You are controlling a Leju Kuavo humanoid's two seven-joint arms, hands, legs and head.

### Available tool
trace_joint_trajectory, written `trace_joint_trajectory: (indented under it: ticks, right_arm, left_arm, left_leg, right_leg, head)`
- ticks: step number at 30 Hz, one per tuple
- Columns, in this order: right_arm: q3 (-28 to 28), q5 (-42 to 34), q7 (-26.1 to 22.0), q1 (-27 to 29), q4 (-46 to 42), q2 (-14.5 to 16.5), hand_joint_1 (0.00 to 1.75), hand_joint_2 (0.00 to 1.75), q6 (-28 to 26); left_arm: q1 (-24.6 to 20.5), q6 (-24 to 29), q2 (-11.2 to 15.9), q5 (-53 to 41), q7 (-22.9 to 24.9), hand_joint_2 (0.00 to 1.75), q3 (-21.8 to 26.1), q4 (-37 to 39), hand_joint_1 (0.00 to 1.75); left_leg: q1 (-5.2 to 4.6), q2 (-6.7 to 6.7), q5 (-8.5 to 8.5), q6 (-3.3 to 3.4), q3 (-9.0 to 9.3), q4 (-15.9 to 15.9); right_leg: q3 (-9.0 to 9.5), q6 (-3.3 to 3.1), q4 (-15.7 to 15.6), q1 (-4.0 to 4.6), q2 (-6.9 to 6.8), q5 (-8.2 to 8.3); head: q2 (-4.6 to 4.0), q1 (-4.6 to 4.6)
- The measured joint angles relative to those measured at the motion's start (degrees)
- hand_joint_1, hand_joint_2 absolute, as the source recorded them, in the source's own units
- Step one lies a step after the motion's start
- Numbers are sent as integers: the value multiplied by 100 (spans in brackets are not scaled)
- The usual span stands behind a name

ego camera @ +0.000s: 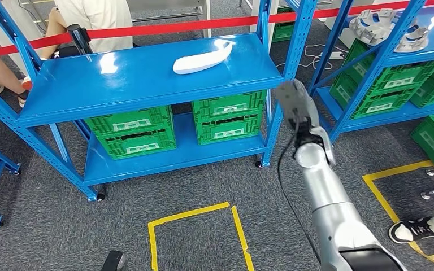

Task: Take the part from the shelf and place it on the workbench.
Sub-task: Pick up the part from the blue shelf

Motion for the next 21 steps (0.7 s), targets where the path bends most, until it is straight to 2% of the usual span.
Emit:
trace_joint_trajectory:
  ticks: [9, 16, 18, 21]
  right_arm:
    - [1612, 185, 167, -516, -708, 41, 0, 0, 269]
    - [1858, 194, 178, -593, -792, 41, 0, 0, 309]
    - [2208, 200, 197, -706, -903, 40, 0, 0, 366]
    - [3322, 285, 226, -971, -1136, 18, 0, 0, 470]
  left_arm:
    - [-161, -103, -2, -2, 31, 0, -108, 97, 0]
    - [-183, -114, -4, -2, 39, 0, -115, 113, 0]
    - [-215, -131, -4, -4, 57, 0, -139, 137, 0]
    - [-296, -172, -4, -19, 82, 0, -213, 198, 0]
  left_leg:
    - [0, 0, 0, 0, 1, 0]
    - [0, -1, 0, 0, 1, 0]
    - [0, 2, 0, 0, 1, 0]
    - [1, 4, 0, 0, 2, 0]
  right_leg:
    - [4, 0, -4, 0, 2, 0]
    - [4, 0, -5, 0, 2, 0]
    - [4, 0, -5, 0, 3, 0]
    - [3, 0, -7, 0, 4, 0]
  head:
    - [0, -2]
    - [0, -2]
    - [0, -3]
    - [0, -7]
